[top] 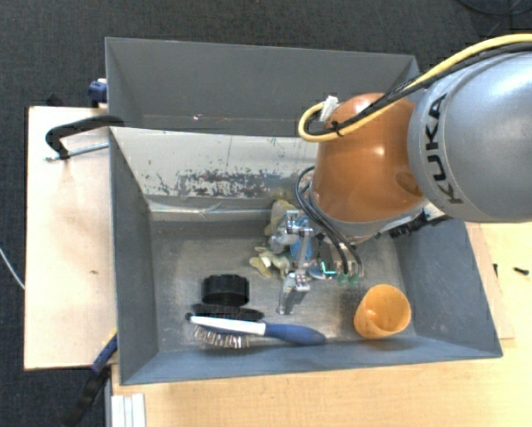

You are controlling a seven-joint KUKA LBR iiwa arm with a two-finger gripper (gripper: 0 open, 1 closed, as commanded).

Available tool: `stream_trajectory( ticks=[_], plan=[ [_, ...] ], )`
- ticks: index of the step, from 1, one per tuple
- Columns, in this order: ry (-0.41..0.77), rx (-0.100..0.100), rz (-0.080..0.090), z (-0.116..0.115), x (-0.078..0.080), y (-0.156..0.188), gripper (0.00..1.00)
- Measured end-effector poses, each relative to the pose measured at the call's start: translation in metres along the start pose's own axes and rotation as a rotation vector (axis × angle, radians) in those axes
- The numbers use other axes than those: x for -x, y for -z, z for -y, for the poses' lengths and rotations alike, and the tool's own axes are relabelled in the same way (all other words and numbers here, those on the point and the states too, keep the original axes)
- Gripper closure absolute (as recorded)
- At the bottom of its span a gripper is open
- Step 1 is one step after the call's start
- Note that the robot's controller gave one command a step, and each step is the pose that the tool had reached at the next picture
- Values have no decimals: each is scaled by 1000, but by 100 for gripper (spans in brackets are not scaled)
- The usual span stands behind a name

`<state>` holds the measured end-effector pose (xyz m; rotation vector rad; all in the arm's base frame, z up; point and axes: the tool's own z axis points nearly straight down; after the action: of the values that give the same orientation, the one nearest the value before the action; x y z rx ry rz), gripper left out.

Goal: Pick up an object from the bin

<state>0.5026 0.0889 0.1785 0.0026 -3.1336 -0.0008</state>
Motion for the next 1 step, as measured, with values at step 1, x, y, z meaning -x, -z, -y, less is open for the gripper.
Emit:
stream_trajectory(
  ticks=[1],
  plan=[
    [-206, 6, 7, 69, 52, -105, 0]
  ],
)
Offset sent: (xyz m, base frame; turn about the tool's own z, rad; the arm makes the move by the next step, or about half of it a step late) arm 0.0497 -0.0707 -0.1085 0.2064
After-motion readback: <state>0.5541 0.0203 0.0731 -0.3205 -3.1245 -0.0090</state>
